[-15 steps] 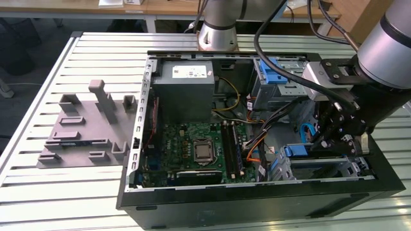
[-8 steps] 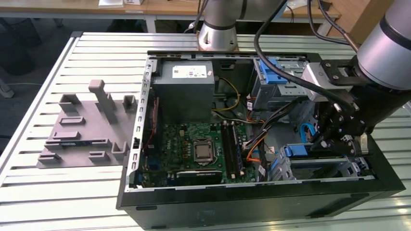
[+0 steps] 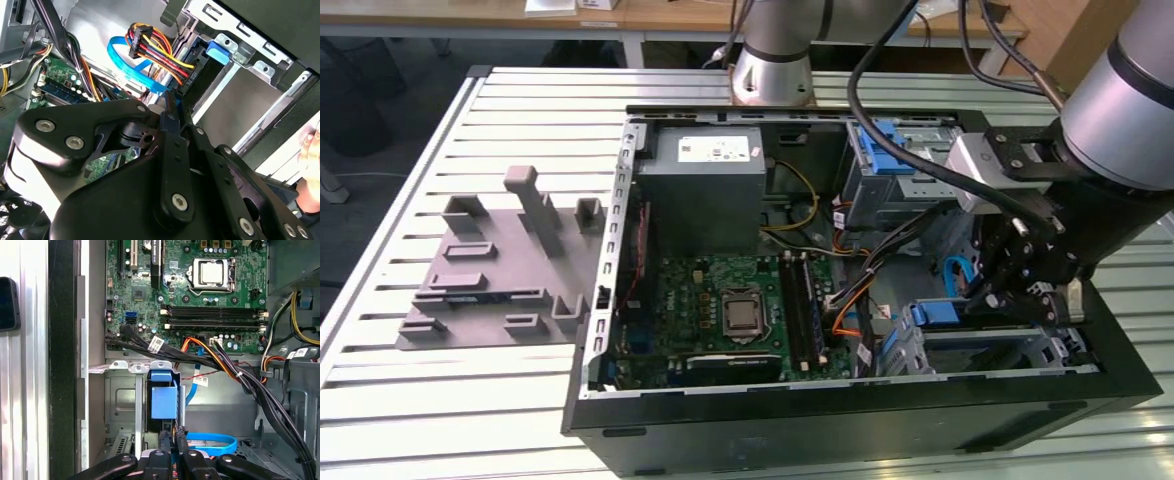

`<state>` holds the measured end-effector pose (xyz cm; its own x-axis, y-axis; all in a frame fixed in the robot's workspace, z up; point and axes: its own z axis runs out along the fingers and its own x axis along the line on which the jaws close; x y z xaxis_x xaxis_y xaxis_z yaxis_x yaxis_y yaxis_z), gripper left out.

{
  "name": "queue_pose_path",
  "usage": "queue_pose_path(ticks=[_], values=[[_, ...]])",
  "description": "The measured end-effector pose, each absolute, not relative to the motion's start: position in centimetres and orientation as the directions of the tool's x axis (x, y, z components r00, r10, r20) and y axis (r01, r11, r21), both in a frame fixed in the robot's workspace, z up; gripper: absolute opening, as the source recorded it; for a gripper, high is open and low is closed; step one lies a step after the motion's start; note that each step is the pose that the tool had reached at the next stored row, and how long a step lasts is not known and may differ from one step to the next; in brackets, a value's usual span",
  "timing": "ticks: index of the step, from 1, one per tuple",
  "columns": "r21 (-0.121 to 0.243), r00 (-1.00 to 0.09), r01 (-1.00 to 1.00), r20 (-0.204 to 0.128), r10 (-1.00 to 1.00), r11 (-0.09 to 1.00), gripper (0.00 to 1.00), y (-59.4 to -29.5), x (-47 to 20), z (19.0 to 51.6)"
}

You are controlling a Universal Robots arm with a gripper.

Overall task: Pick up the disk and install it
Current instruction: 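Insert the second disk wire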

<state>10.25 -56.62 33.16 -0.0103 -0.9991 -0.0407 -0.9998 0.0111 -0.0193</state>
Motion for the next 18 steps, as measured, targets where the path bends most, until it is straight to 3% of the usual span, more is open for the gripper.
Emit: queue_pose_path(ticks=[14,15,18], values=[[-0.019,-0.01,-1.0,-0.041,-0.999,0.011,0.17,-56.69,10.25,32.89],[-0.019,-0.01,-1.0,-0.041,-0.999,0.011,0.24,-56.69,10.25,32.91],[-0.016,-0.01,-1.0,-0.041,-0.999,0.011,0.24,-56.68,10.25,33.11]])
